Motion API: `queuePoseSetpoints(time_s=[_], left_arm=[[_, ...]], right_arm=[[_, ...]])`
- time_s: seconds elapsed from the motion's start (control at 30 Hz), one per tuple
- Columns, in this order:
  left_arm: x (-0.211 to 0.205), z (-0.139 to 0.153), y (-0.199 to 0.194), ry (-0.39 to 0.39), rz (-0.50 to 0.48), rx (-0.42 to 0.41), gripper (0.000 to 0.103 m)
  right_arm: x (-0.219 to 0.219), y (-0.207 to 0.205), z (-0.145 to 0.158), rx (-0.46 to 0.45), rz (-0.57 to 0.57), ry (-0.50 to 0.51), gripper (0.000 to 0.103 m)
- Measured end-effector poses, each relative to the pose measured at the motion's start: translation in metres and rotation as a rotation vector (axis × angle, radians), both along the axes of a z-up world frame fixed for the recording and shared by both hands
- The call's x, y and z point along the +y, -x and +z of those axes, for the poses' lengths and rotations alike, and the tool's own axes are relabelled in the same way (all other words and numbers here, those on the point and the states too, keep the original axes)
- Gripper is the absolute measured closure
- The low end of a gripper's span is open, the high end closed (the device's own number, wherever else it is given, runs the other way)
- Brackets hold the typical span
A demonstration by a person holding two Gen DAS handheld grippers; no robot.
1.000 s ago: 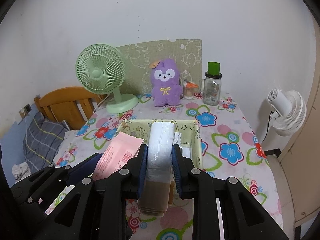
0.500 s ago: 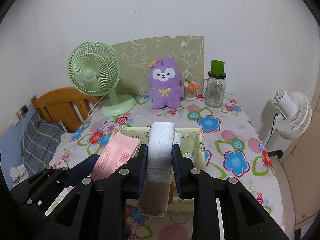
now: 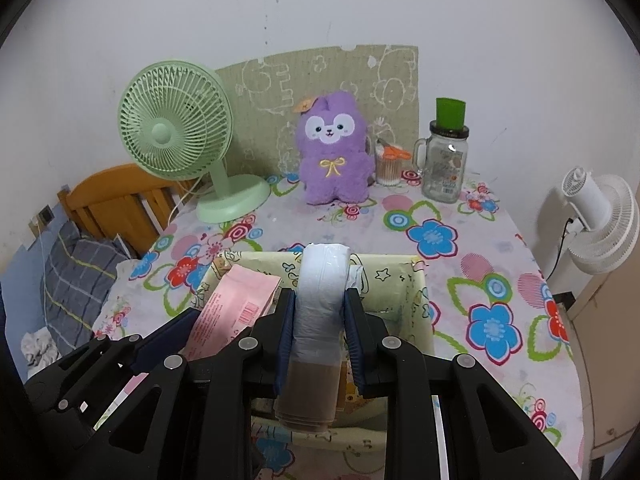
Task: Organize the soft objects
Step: 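Carry the pink pack over the box with the left tool while the right tool carries the tube, then lower the pink pack into the box and open the left tool while the right tool releases the white tube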
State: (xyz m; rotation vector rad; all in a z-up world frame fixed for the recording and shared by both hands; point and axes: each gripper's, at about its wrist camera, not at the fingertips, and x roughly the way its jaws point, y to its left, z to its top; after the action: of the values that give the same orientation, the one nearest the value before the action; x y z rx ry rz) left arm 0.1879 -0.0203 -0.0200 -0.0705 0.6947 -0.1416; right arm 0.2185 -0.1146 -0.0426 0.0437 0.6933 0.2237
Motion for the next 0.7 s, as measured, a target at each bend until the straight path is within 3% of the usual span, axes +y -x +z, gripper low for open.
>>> queuePoseSetpoints(time_s=[0.37,0.6,0.7], left_arm=[[0.001,-0.016,-0.02,0.002,0.014,0.038,0.063],[0.002,-0.02,-0.024,0.0,0.022,0.046,0.063],[0.002,-0.021,-0.027,0.009,0.025,0.048,0.063]], right_arm=[[0.001,-0.02,-0.015,0.053,0.03,-0.009,0.072],[-0.004,-0.021,-0.016,0.043,0.008,-0.013,0.036],[-0.008,-0.02,-0.015,0.037,0.006,-0.011,0.034]])
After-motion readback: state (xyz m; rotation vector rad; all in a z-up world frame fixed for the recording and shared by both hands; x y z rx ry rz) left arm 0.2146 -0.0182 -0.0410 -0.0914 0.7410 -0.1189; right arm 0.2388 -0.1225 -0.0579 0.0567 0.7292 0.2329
